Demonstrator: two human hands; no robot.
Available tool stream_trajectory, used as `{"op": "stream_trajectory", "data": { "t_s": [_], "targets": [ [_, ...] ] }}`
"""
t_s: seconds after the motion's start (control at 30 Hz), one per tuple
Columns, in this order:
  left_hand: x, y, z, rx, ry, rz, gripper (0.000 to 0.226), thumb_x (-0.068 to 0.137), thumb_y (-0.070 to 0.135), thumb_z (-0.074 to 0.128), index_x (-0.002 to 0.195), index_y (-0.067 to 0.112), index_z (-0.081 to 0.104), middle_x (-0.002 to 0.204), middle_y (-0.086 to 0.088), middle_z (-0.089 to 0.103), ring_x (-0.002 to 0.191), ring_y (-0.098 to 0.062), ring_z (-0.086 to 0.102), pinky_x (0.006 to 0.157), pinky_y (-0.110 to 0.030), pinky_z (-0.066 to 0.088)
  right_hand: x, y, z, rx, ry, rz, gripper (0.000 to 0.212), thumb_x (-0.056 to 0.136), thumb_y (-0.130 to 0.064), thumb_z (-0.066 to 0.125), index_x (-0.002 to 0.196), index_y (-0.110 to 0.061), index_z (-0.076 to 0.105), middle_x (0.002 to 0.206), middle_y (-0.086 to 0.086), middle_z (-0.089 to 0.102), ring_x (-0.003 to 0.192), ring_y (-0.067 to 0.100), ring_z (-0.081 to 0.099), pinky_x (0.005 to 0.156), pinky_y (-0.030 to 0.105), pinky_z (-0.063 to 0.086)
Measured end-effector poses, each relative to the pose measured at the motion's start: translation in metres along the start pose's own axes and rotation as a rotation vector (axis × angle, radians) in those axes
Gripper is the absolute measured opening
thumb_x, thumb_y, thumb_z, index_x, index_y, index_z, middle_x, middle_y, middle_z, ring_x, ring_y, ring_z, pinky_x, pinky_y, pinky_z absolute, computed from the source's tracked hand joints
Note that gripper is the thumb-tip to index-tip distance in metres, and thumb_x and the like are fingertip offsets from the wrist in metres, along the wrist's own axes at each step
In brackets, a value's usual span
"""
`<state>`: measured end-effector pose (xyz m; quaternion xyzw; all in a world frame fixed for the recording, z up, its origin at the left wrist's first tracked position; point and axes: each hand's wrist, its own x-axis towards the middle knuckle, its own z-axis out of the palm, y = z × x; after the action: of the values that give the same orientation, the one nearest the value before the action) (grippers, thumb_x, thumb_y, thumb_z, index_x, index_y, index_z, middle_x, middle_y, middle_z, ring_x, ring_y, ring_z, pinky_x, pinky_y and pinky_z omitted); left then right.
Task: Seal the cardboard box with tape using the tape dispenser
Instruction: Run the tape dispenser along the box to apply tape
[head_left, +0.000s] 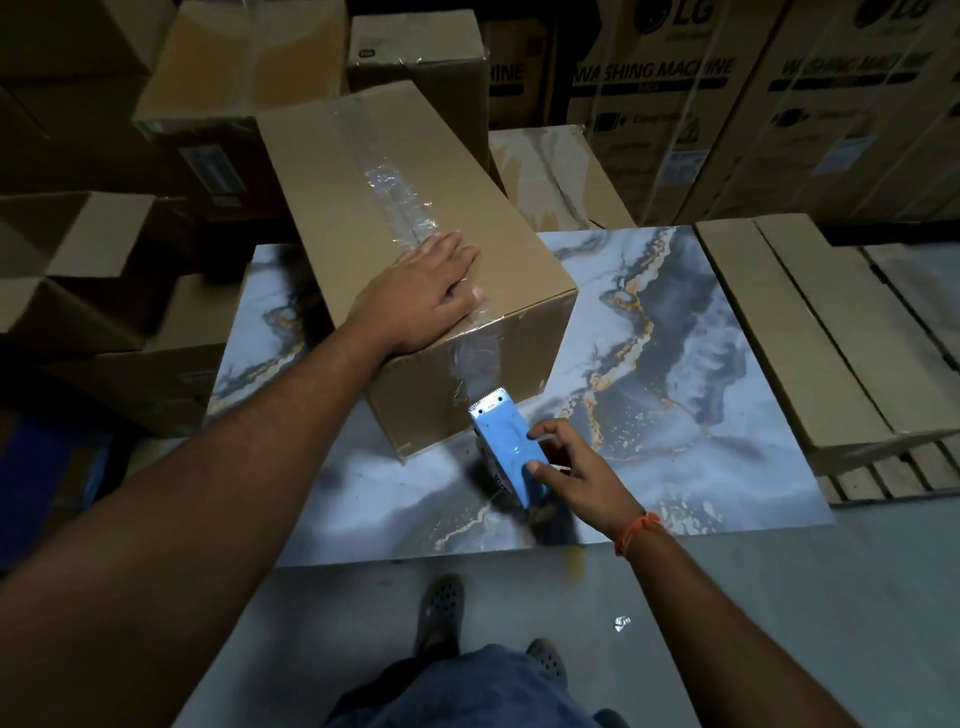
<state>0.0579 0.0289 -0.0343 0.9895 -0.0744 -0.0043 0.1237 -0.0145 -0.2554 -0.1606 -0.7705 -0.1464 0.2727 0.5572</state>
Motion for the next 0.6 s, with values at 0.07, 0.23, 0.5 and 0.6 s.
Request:
{"op": "stream_trajectory", "data": {
  "t_s": [0.07, 0.23, 0.5, 0.6],
  "targets": [
    [0.0, 0.001, 0.0, 0.003, 0.001, -0.002, 0.069, 0.101, 0.054, 0.031, 0.161, 0.021, 0.025, 0.17, -0.009, 0.018, 0.157, -0.027, 0.015, 0.125, -0.042, 0.016, 0.002, 0.001, -0.002, 0.007, -0.042, 0.017, 0.034, 0.094, -0.03, 0.064, 0.123, -0.031, 0.045, 0.12, 0.007, 0.065, 0.111, 0.02, 0.066, 0.08, 0.043, 0.062],
    [0.0, 0.0, 0.0, 0.005, 0.002, -0.011, 0.07, 0.099, 0.056, 0.029, 0.16, 0.021, 0.027, 0.17, -0.009, 0.02, 0.157, -0.027, 0.016, 0.125, -0.043, 0.018, 0.005, 0.005, -0.007, 0.052, -0.125, 0.036, 0.042, 0.095, -0.024, 0.064, 0.129, -0.033, 0.041, 0.119, 0.012, 0.064, 0.103, 0.021, 0.069, 0.081, 0.049, 0.061],
    [0.002, -0.001, 0.003, 0.004, 0.024, -0.007, 0.065, 0.102, 0.051, 0.035, 0.158, 0.019, 0.031, 0.168, -0.009, 0.024, 0.156, -0.028, 0.019, 0.124, -0.041, 0.019, 0.016, 0.011, -0.012, 0.252, -0.21, 0.014, 0.036, 0.093, -0.004, 0.064, 0.127, -0.014, 0.06, 0.13, 0.009, 0.062, 0.117, 0.027, 0.063, 0.09, 0.046, 0.058],
    [0.004, -0.003, 0.005, 0.004, 0.04, -0.002, 0.061, 0.105, 0.047, 0.039, 0.159, 0.019, 0.031, 0.169, -0.009, 0.024, 0.156, -0.027, 0.019, 0.123, -0.039, 0.019, 0.019, 0.011, -0.008, 0.282, -0.221, 0.02, 0.035, 0.092, -0.002, 0.064, 0.126, -0.011, 0.067, 0.132, -0.002, 0.064, 0.119, 0.015, 0.063, 0.091, 0.03, 0.056]
  ]
}}
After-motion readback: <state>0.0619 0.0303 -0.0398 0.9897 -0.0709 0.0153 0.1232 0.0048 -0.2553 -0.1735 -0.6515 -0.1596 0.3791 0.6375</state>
